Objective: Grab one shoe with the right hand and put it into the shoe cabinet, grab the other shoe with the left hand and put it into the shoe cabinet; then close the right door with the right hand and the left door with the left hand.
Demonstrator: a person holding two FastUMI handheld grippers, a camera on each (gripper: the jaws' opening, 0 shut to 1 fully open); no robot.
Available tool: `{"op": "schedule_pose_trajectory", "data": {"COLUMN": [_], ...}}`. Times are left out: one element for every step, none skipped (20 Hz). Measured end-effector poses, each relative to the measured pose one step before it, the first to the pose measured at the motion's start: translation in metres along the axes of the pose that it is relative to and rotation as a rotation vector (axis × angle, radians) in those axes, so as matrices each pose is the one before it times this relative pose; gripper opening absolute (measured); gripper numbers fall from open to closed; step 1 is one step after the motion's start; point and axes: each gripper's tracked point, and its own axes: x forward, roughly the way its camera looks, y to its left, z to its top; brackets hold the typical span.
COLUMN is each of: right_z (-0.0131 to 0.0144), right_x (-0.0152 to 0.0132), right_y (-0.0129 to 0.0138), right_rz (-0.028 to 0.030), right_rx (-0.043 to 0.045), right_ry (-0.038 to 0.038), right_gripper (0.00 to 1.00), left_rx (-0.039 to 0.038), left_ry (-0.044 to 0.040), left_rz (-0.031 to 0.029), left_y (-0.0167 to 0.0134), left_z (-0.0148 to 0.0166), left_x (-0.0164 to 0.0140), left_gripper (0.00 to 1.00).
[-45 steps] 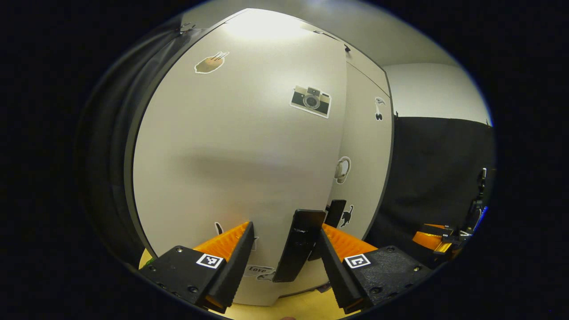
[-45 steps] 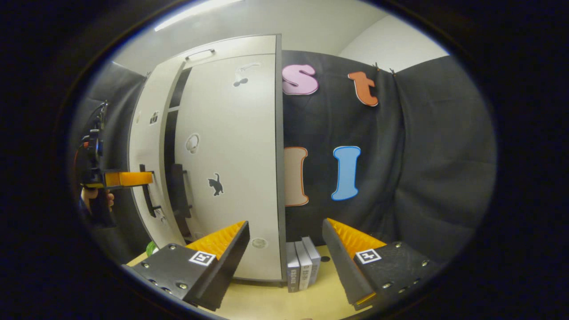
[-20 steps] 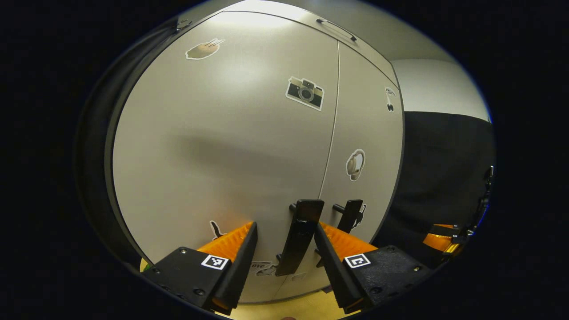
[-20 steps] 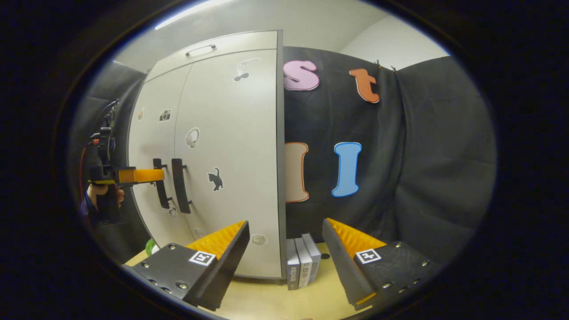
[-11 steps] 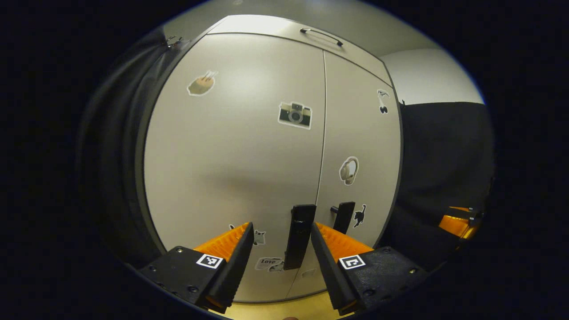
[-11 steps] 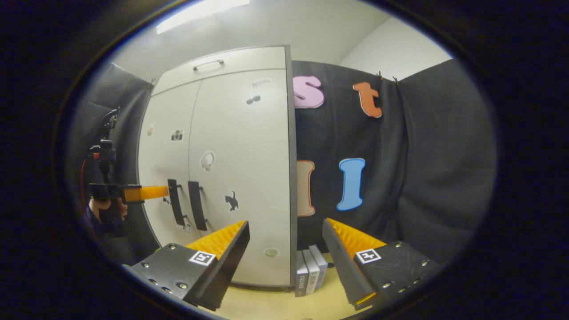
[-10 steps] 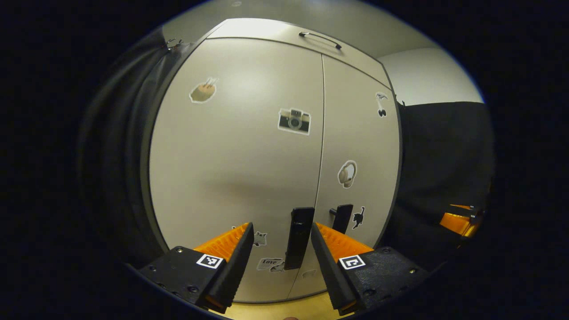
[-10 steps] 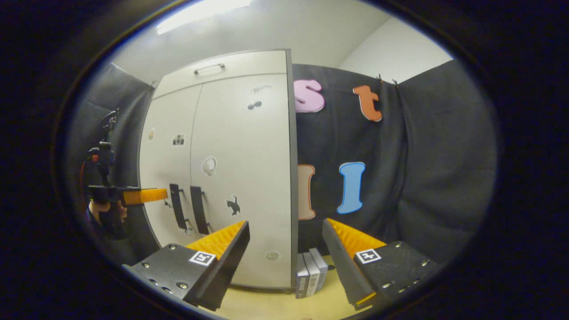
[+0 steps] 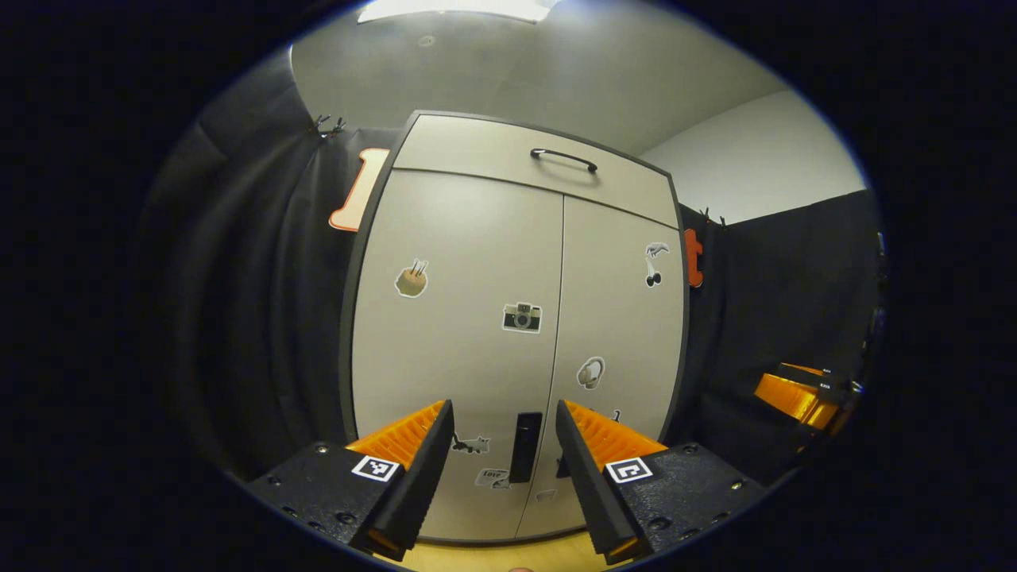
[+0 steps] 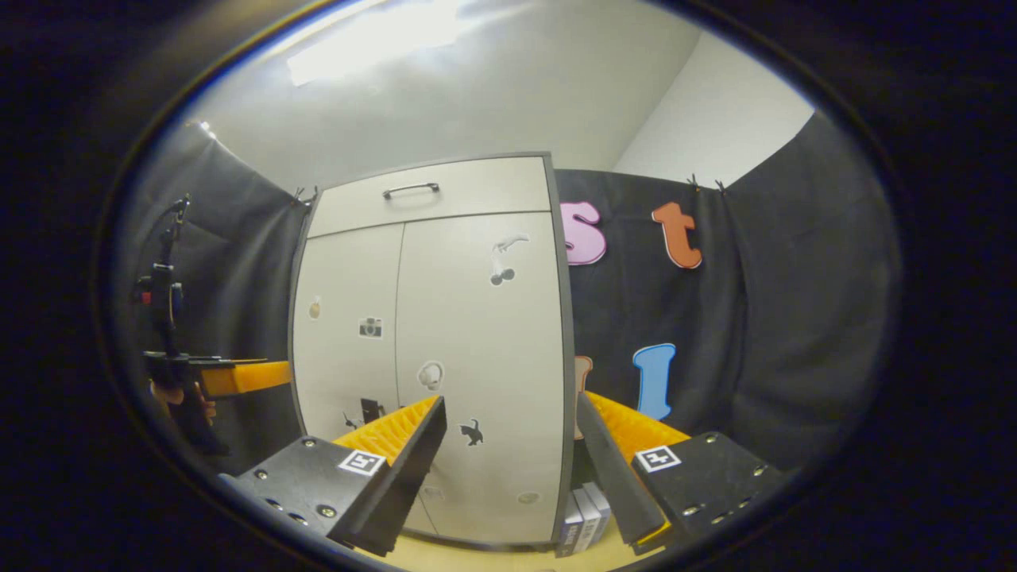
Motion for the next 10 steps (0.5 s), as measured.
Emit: {"op": "schedule_pose_trajectory", "data": {"right_z": [-0.0025,-0.00058,-0.00063,-0.00012,0.00026,-0.00001,0.00076,0.00007,-0.00026,-0.00094], "right_x": [-0.00244,-0.00277,-0.00261,-0.0034,-0.00283,-0.00368,-0.00322,-0.0048,-0.00335,-0.00479], "right_y": [0.00297,0.00244,0.00322,0.00269,0.00183,0.00188,0.00244,0.00128,0.00127,0.00096], "right_rz": [0.00286,0.00502,0.00452,0.00365,0.00061,0.00088,-0.00091,-0.00293,-0.00509,-0.00575], "right_rx": [0.0016,0.00352,0.00475,0.00479,0.00287,0.00227,0.00202,0.00198,0.00274,0.00321], "right_ry": [0.00643,0.00186,0.00133,0.00173,0.00109,-0.00084,-0.0025,-0.00154,-0.00075,0.00082], "right_gripper": [0.98,0.98,0.98,0.98,0.98,0.99,0.99,0.98,0.99,0.98], "left_rx": [0.006,0.00137,-0.00357,-0.00545,-0.00261,-0.00081,0.00236,0.0042,0.00583,0.00754], "left_ry": [0.00705,0.00237,0.00055,-0.00016,0.00239,0.00174,0.00354,0.00181,0.00237,-0.00249], "left_rz": [0.00269,-0.0006,-0.00202,-0.00247,-0.00243,-0.00117,-0.00207,0.00008,-0.00042,-0.00114], "left_y": [0.0005,-0.00028,-0.00076,0.00044,-0.00006,0.00077,0.00047,0.00185,0.0012,0.00182], "left_z": [-0.0002,0.00068,0.00089,0.00068,0.00035,-0.00003,0.00044,0.00067,0.00045,0.00142], "left_x": [-0.00675,-0.00564,-0.00526,-0.00649,-0.0045,-0.00462,-0.0036,-0.00475,-0.00376,-0.00454], "left_gripper": [0.79,0.8,0.8,0.8,0.8,0.8,0.8,0.8,0.8,0.8]}}
